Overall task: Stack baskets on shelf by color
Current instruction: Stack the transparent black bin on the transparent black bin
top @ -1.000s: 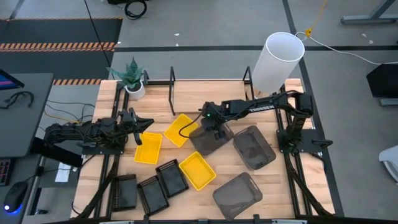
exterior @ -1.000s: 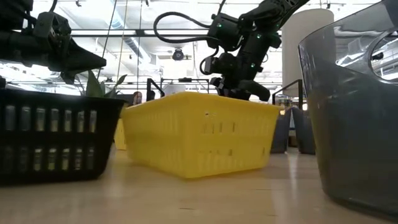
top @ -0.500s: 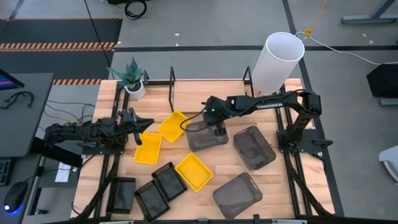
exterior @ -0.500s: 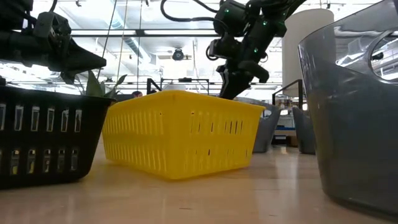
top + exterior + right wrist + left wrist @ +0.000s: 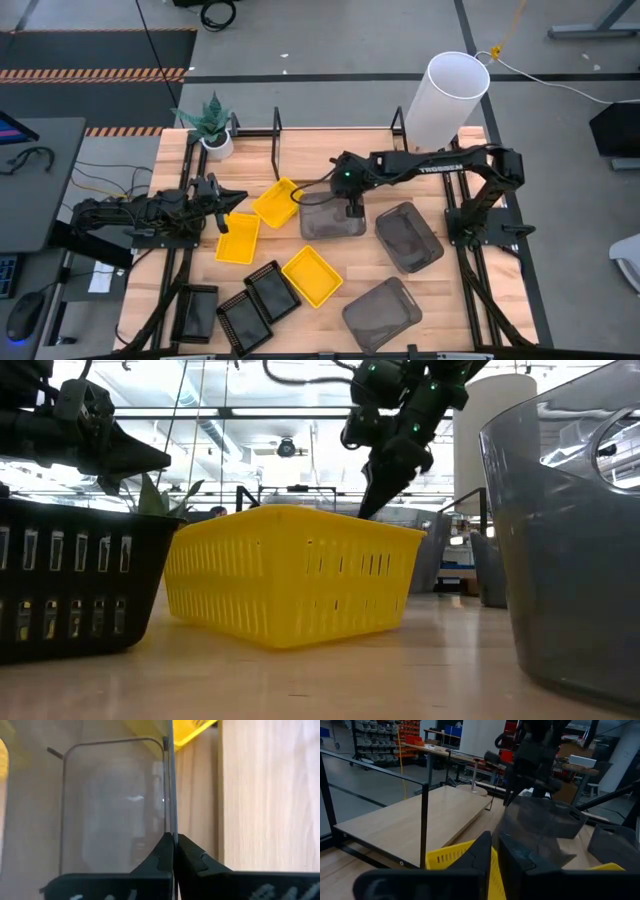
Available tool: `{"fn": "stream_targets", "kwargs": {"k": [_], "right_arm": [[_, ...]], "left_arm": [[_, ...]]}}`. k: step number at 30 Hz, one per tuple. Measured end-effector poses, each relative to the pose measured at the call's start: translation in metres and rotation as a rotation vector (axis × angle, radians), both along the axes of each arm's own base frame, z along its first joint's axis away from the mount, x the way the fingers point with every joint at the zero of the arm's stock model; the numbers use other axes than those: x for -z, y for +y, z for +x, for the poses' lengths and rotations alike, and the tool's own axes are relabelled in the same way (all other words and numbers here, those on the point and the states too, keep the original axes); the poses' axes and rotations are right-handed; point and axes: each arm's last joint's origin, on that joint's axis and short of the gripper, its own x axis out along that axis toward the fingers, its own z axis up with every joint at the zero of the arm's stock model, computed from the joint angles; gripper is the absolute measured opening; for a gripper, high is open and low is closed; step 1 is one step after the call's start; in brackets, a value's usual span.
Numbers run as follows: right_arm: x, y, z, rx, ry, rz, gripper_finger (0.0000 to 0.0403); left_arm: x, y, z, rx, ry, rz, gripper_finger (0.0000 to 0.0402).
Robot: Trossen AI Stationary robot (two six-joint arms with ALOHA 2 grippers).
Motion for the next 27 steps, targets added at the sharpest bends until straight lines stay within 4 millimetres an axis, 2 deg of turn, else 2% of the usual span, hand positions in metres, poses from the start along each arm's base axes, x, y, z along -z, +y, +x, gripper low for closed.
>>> {"fn": "stream_targets", "kwargs": {"k": [7,16,27], "right_arm": [[-0.024,0.001,-0.012,0.116,-0.082,0.08,0.0004],[-0.046,0.006,-0.036,0.253,-0.086,0.179,0.0005],[-0.064,0.016,-0.064,0.56,-0.073,0.399,0.0007]], "left_arm": [[0.0,0.0,0.0,0.0,0.0,0.0,0.0033],[0.0,0.0,0.0,0.0,0.0,0.0,0.0035],[0.0,0.0,0.0,0.0,0.0,0.0,0.0032]]}}
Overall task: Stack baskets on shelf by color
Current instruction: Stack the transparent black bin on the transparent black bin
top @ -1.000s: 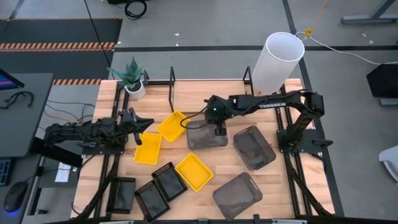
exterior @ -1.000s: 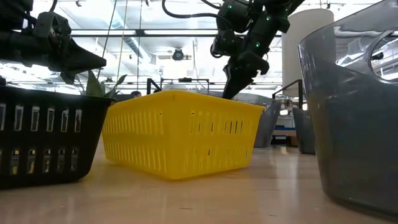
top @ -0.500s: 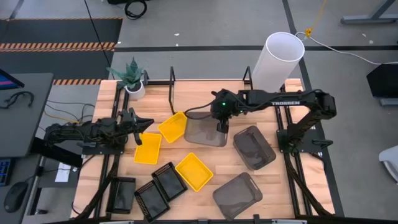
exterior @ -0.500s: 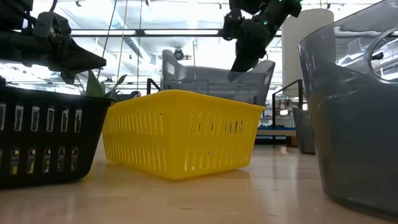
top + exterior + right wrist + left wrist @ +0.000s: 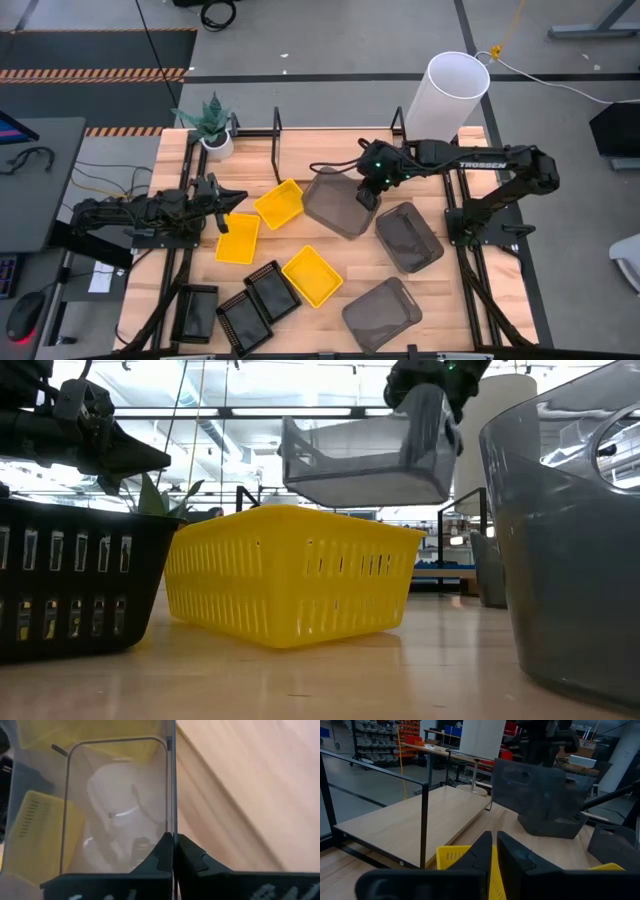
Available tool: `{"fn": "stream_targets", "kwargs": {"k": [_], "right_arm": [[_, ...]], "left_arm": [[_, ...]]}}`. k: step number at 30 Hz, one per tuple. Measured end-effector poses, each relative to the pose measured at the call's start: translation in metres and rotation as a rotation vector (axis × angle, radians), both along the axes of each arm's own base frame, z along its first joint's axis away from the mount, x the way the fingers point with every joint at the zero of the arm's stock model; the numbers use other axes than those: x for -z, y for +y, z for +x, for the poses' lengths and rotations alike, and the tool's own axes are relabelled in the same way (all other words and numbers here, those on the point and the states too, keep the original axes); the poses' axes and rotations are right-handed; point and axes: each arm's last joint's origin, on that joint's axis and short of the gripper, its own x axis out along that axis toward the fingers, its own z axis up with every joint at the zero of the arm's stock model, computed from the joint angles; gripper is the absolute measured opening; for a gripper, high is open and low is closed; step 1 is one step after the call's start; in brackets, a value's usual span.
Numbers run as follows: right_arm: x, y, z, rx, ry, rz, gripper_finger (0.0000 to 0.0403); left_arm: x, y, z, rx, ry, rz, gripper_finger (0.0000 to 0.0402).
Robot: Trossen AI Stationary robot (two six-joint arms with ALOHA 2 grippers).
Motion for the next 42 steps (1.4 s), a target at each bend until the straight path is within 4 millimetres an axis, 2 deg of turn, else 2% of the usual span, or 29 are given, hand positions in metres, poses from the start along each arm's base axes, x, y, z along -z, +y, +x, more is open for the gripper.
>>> {"fn": "stream_targets", "kwargs": {"k": [7,18,25,31,36,42], "right_arm": [[-0.003,0.021,-0.024,0.084,0.131,0.068,0.0007],[-0.021,0.068,-0.079,0.184,0.252,0.081,0.0006],[-0.025,0.084,-0.107,0.263,0.326,0.116,0.0005],[-0.027,0.091,-0.128,0.343,0.404,0.115,0.0005],[-0.021,0.098,-0.136,0.361,0.412,0.121,0.0005],[0.006,0.1,-0.146,0.403,0.478,0.063,0.0005]], "left_arm": [[0.0,0.0,0.0,0.0,0.0,0.0,0.0034],[0.0,0.0,0.0,0.0,0.0,0.0,0.0032],[0.0,0.0,0.0,-0.001,0.0,0.0,0.0033],[0.0,0.0,0.0,0.0,0.0,0.0,0.0038],[0.0,0.0,0.0,0.0,0.0,0.0,0.0034],[0.0,0.0,0.0,0.0,0.0,0.0,0.003]]}}
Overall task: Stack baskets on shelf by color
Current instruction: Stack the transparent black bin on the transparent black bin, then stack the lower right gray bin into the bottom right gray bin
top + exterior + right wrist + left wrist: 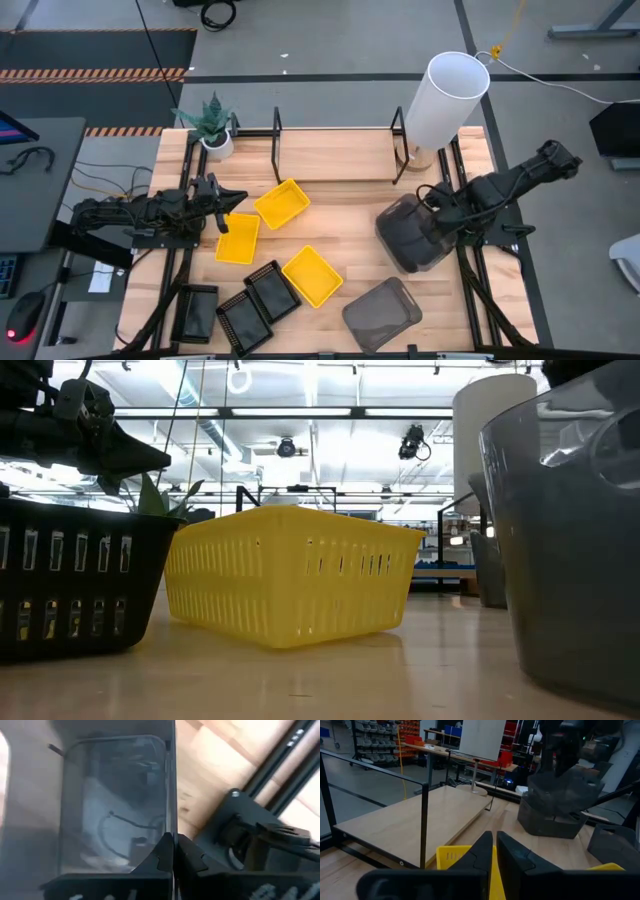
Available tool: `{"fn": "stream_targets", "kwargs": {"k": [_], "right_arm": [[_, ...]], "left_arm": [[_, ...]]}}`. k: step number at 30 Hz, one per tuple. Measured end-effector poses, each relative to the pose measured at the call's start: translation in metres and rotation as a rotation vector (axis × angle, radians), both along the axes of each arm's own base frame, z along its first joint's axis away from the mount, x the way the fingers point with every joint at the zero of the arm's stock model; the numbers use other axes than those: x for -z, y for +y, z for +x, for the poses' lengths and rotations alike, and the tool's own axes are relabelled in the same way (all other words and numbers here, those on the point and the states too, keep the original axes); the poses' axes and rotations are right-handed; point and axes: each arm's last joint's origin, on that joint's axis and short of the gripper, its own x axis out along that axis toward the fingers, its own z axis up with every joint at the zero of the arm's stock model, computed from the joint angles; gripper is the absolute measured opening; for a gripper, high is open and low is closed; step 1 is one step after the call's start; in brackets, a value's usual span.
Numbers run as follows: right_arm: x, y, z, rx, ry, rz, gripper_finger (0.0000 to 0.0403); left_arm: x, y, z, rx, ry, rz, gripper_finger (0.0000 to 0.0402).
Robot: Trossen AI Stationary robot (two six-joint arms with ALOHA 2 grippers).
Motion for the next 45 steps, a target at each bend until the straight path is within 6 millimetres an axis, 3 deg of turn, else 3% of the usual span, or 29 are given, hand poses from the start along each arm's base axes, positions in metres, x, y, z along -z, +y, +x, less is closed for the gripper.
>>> {"fn": "stream_targets", "kwargs": {"k": [9,16,25,33,39,45], "right_arm": [[0.021,-0.006,-0.011,0.088,-0.046,-0.055,0.0005],[0.03,-0.005,-0.008,0.201,-0.069,-0.047,0.0007],[0.048,-0.001,-0.003,0.189,-0.035,-0.031,0.0022],[0.062,0.001,0.0,0.165,-0.036,0.012,0.006],[0.054,0.004,0.001,0.143,-0.027,0.079,0.0089],[0.035,0.006,0.004,0.089,-0.051,0.122,0.0102]], "left_arm": [[0.0,0.0,0.0,0.0,0.0,0.0,0.0038],[0.0,0.0,0.0,0.0,0.0,0.0,0.003],[0.0,0.0,0.0,0.0,0.0,0.0,0.0038],[0.0,0.0,0.0,0.0,0.0,0.0,0.0033],[0.0,0.0,0.0,0.0,0.0,0.0,0.0031],[0.0,0.0,0.0,0.0,0.0,0.0,0.0038]]}}
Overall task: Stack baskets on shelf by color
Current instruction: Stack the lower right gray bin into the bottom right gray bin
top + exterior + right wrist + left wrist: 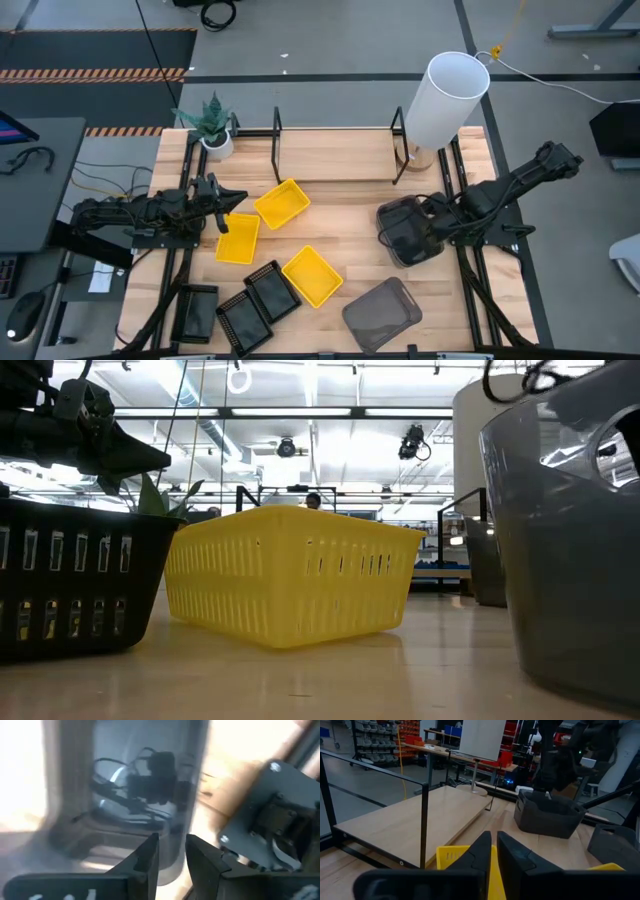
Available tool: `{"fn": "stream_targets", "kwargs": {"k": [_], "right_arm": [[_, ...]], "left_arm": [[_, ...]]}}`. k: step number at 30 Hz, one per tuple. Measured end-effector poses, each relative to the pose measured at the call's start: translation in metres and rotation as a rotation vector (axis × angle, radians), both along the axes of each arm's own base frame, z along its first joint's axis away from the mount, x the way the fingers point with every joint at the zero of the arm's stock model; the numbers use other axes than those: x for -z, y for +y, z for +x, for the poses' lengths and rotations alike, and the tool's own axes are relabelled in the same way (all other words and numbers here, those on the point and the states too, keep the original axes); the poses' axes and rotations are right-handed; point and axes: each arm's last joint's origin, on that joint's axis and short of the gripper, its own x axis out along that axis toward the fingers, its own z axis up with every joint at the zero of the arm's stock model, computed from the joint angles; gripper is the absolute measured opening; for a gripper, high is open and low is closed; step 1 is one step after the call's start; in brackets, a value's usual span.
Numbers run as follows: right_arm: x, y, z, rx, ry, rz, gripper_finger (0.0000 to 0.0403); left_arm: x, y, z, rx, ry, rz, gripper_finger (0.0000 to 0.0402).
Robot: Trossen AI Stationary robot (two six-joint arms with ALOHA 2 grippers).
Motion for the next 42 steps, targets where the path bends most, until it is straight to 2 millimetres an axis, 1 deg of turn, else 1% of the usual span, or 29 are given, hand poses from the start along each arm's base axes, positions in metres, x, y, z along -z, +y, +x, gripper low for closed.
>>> {"fn": "stream_targets", "kwargs": {"k": [2,4,6,9,12,15,18,22,25,30,35,42], "right_arm": [[-0.004,0.002,0.007,-0.039,-0.085,-0.011,0.0102],[-0.005,0.006,0.018,-0.095,-0.213,-0.024,0.0102],[-0.005,0.011,0.033,-0.172,-0.324,-0.048,0.0103],[0.002,0.022,0.058,-0.306,-0.411,-0.079,0.0101],[0.013,0.031,0.082,-0.419,-0.419,-0.07,0.0099],[0.021,0.04,0.105,-0.515,-0.381,-0.041,0.0098],[0.023,0.049,0.126,-0.624,-0.352,-0.021,0.0098],[0.023,0.066,0.156,-0.775,-0.39,-0.054,0.0099],[0.029,0.081,0.171,-0.87,-0.377,-0.067,0.0104],[0.033,0.096,0.187,-0.967,-0.302,-0.055,0.0121],[0.03,0.102,0.194,-0.987,-0.235,-0.004,0.0135],[0.028,0.111,0.19,-1.013,-0.233,0.024,0.0135]], "left_arm": [[0.0,0.0,0.0,0.0,0.0,0.0,0.0038],[0.0,0.0,0.0,0.0,0.0,0.0,0.0037],[0.0,0.0,0.0,0.0,0.0,0.0,0.0034],[0.0,0.0,0.0,0.0,0.0,0.0,0.0031],[0.0,0.0,0.0,0.0,0.0,0.0,0.003],[0.0,0.0,0.0,-0.001,0.0,0.0,0.0034],[0.0,0.0,0.0,-0.001,0.0,0.0,0.0038],[0.0,0.0,0.0,0.0,0.0,0.0,0.0037],[0.0,0.0,0.0,0.0,0.0,0.0,0.0034],[0.0,0.0,0.0,0.0,0.0,0.0,0.003],[0.0,0.0,0.0,0.0,0.0,0.0,0.0036],[0.0,0.0,0.0,0.0,0.0,0.0,0.0036]]}}
